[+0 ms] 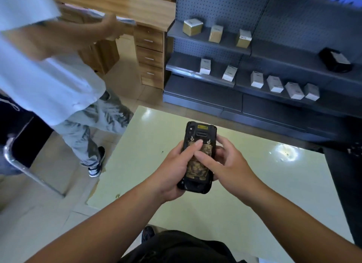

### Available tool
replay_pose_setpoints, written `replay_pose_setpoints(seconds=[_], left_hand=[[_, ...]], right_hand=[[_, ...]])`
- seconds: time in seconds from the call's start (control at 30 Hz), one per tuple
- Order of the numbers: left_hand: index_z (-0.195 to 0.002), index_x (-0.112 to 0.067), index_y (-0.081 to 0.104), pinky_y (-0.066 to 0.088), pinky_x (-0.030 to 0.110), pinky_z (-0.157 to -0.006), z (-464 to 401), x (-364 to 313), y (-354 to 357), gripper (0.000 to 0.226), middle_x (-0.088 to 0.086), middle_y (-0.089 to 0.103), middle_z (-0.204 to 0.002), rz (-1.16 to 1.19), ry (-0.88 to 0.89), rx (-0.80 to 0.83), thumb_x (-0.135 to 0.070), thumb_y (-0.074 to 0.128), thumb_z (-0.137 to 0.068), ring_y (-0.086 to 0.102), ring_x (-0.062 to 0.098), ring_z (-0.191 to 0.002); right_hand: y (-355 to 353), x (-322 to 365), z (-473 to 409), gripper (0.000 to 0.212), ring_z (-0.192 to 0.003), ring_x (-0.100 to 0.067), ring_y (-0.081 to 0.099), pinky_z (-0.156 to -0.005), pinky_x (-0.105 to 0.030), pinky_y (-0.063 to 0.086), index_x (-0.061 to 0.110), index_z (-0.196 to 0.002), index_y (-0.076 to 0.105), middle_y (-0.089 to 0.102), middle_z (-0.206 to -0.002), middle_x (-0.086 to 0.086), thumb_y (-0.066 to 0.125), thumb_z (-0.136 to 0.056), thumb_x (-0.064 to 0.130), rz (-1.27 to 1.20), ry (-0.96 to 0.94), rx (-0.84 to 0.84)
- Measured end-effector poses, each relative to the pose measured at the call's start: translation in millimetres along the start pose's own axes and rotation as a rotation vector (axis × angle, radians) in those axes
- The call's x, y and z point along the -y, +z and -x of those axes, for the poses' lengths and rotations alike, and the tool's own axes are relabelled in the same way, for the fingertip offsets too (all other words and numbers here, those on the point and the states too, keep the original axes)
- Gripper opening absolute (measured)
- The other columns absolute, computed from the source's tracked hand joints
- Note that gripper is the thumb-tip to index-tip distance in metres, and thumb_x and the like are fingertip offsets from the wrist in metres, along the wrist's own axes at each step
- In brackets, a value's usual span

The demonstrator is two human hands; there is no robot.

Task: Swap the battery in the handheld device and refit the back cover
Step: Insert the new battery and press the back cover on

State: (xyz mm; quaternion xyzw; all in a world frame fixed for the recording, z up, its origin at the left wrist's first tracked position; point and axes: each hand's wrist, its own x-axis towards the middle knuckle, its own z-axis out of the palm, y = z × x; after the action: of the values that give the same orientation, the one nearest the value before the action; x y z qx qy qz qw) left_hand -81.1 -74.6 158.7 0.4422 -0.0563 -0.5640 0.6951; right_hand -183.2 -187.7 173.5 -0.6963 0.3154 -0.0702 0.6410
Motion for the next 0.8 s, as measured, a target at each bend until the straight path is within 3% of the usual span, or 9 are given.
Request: replay_pose_setpoints(seconds=[0.1,0.23,0.33,0.4,0.5,0.67,0.8], left_hand=[[-0.136,-0.016,0.061,0.062,0.044,-0.081,-4.1,2.7,-3.5,0.036,0.022,0.071,-0.13,-0.004,0.004,-0.058,-0.031,0.056,-0.104,0.069,0.04,-0.118],[-0.131,-0.018,0.066,0.06,0.042,-0.082,-7.7,8.9,-5.0,0.033,0.018,0.075,-0.123,-0.046,0.017,-0.121,-0.034,0.058,-0.102,0.073,0.034,-0.11],[-0.123,-0.019,0.07,0.06,0.039,-0.072,-11.8,13.3,-5.7,0.035,0.016,0.077,-0.117,-0.067,-0.024,-0.222,-0.042,0.058,-0.1,0.076,0.031,-0.1],[-0.12,-0.02,0.073,0.06,0.038,-0.068,-16.0,14.4,-6.6,0.039,0.016,0.078,-0.116,-0.064,-0.048,-0.285,-0.049,0.056,-0.099,0.076,0.03,-0.099],[-0.115,-0.024,0.075,0.062,0.046,-0.078,-23.5,17.7,-7.9,0.039,0.013,0.078,-0.115,-0.085,-0.029,-0.341,-0.053,0.056,-0.098,0.076,0.033,-0.102],[-0.097,-0.028,0.08,0.063,0.059,-0.084,-29.1,22.2,-3.6,0.033,0.009,0.081,-0.103,-0.164,-0.003,-0.423,-0.05,0.056,-0.098,0.078,0.032,-0.095],[-0.093,-0.025,0.081,0.064,0.055,-0.082,-29.8,25.4,-0.7,0.035,0.011,0.081,-0.098,-0.192,0.023,-0.482,-0.046,0.053,-0.099,0.078,0.032,-0.091]], right_hand=[[8.7,-5.3,-2.7,0.033,-0.099,-0.016,0.076,-0.076,-0.036,0.064,0.031,-0.129,0.062,0.077,-0.109,-0.001,0.069,-0.097,0.029,-0.076,-0.033,-0.021],[15.5,-14.9,-5.3,0.025,-0.102,-0.022,0.076,-0.086,-0.046,0.063,0.025,-0.125,0.066,0.077,-0.111,-0.009,0.063,-0.101,0.024,-0.215,0.031,-0.045],[18.6,-18.0,-10.6,0.017,-0.1,-0.028,0.075,-0.088,-0.051,0.062,0.018,-0.113,0.073,0.078,-0.103,-0.013,0.06,-0.103,0.025,-0.225,0.091,-0.116],[23.1,-19.3,-15.3,0.019,-0.099,-0.029,0.075,-0.087,-0.046,0.063,0.016,-0.105,0.075,0.079,-0.099,-0.012,0.061,-0.102,0.028,-0.228,0.112,-0.165],[31.7,-20.5,-20.9,0.022,-0.091,-0.024,0.076,-0.074,-0.033,0.064,0.017,-0.097,0.076,0.079,-0.094,-0.008,0.061,-0.102,0.032,-0.219,0.156,-0.267],[41.7,-27.2,-29.0,0.035,-0.073,-0.022,0.072,-0.067,-0.038,0.061,0.01,-0.086,0.071,0.074,-0.083,-0.009,0.058,-0.1,0.04,-0.166,0.206,-0.432],[45.1,-32.3,-31.4,0.04,-0.065,-0.018,0.066,-0.061,-0.033,0.055,0.009,-0.079,0.069,0.071,-0.075,-0.005,0.053,-0.102,0.038,-0.036,0.167,-0.492]])
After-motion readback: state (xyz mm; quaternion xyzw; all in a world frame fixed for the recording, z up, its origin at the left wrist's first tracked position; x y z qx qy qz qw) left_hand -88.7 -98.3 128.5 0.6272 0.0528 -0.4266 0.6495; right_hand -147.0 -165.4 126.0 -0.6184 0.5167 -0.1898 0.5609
